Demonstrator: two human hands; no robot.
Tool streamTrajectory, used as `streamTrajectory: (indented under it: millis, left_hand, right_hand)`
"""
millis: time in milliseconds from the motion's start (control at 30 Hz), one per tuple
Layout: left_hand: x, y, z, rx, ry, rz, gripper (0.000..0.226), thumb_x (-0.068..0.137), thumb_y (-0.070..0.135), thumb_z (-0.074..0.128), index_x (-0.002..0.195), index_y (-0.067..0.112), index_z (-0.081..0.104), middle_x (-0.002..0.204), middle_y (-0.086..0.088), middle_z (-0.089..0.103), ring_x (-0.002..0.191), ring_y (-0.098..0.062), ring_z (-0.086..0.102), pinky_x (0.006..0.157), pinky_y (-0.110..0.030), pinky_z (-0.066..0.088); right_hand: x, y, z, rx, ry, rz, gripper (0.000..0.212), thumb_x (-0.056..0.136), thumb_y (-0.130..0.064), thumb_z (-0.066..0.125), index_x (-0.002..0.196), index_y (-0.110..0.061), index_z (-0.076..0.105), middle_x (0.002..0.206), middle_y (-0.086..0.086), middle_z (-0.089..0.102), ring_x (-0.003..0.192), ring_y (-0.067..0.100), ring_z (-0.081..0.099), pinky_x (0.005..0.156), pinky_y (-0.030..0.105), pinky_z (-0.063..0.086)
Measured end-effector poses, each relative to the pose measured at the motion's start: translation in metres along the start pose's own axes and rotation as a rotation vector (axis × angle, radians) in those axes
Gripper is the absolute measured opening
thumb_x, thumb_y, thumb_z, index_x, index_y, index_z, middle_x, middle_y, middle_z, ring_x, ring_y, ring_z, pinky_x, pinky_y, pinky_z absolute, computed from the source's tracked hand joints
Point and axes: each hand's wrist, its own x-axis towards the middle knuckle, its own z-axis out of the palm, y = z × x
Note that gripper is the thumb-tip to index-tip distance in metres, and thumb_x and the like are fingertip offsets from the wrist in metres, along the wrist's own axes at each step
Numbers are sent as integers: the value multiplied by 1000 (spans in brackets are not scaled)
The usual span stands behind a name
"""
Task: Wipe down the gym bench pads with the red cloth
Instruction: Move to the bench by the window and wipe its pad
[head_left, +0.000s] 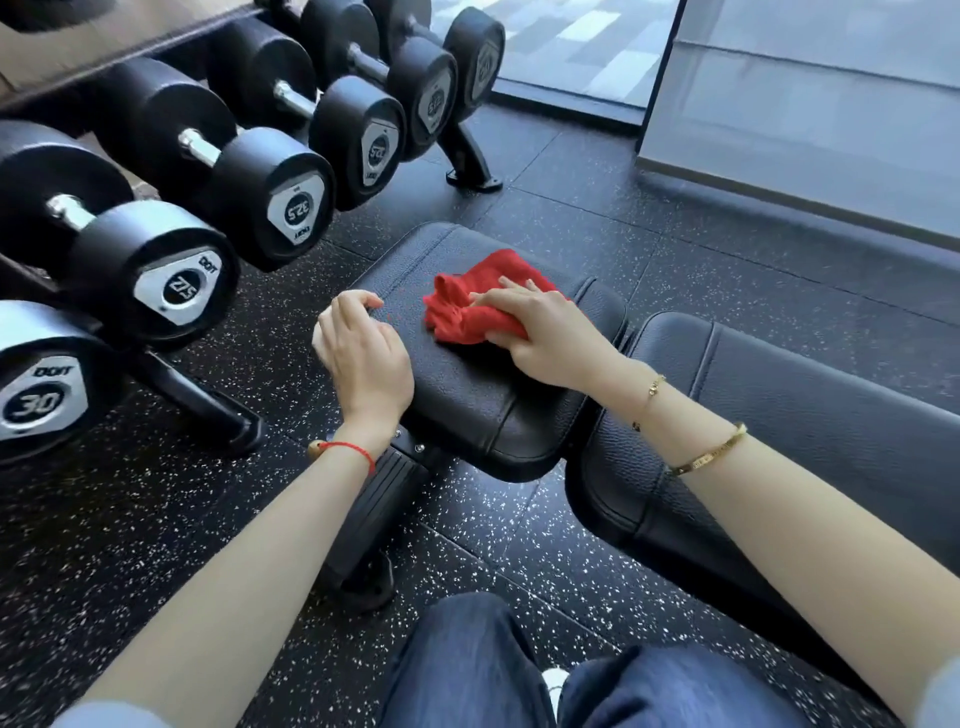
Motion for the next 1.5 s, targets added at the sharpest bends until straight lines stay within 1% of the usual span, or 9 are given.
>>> streamTrajectory:
  millis: [100, 167, 333, 533, 700, 867, 1100, 1333, 1500]
  left_hand:
    - [-1, 0, -1, 55, -19, 38, 31, 84, 8, 38, 109, 10, 57, 114, -10, 59, 114, -34, 50, 103, -44, 31]
    - [-1, -1, -1, 114, -39, 65, 31, 86, 10, 40, 110, 12, 60, 118, -9, 58, 116, -33, 50, 103, -43, 32]
    - [0, 2, -4, 218, -119, 103, 35, 88, 11, 42, 117, 10, 61, 124, -14, 55, 118, -36, 48, 104, -44, 32]
    - [-31, 40, -9, 39, -226, 235, 32, 82, 7, 47, 107, 15, 67, 117, -8, 60, 117, -31, 50, 109, -46, 33]
    - [-69, 82, 6, -94, -335, 369, 22, 89, 15, 55, 107, 18, 66, 110, -2, 63, 111, -26, 53, 103, -40, 35]
    - [-86, 86, 19, 1, -368, 432, 24, 88, 33, 61, 109, 22, 67, 115, 1, 62, 114, -24, 52, 105, -41, 35]
    - [-88, 82, 22, 24, -336, 461, 26, 88, 35, 60, 110, 22, 66, 116, 2, 61, 113, -25, 52, 105, -44, 37]
    - [-90, 82, 20, 28, -318, 474, 24, 89, 32, 59, 110, 20, 65, 116, 1, 61, 112, -26, 52, 104, -45, 38]
    - [-91, 83, 20, 44, -318, 471, 25, 89, 32, 59, 110, 20, 65, 116, 1, 61, 112, -25, 52, 104, -45, 38]
  right_hand:
    - [9, 3, -8, -24, 142, 249, 34, 87, -18, 57, 121, -17, 59, 125, 13, 60, 128, 34, 45, 107, 43, 34]
    - [12, -5, -5, -44, 195, 326, 29, 87, -15, 55, 115, -16, 60, 120, 14, 61, 125, 36, 45, 106, 43, 32]
    - [-40, -33, 5, -15, 78, 149, 40, 89, -12, 55, 129, -13, 54, 142, 6, 50, 141, 36, 27, 117, 47, 14]
    - [-120, -32, -10, -45, 46, 110, 39, 93, -11, 53, 131, -17, 54, 144, -2, 47, 143, 29, 26, 119, 42, 13]
    - [-158, 0, -32, -100, 156, 314, 39, 90, -10, 56, 127, -19, 56, 142, -1, 50, 141, 30, 29, 119, 43, 16]
    - [-153, 23, -44, -112, 326, 586, 40, 88, -8, 54, 127, -19, 55, 141, 4, 51, 141, 33, 29, 117, 42, 16]
    - [-209, -10, -23, -77, 230, 322, 40, 87, -9, 58, 125, -21, 57, 142, -4, 49, 141, 29, 29, 119, 43, 16]
    - [-214, 33, -54, -173, 417, 729, 42, 84, -3, 54, 124, -17, 57, 139, 4, 53, 139, 32, 33, 118, 43, 16]
    - [-217, -3, -31, -108, 325, 524, 45, 84, -5, 59, 127, -19, 56, 145, -1, 46, 142, 30, 27, 120, 42, 11]
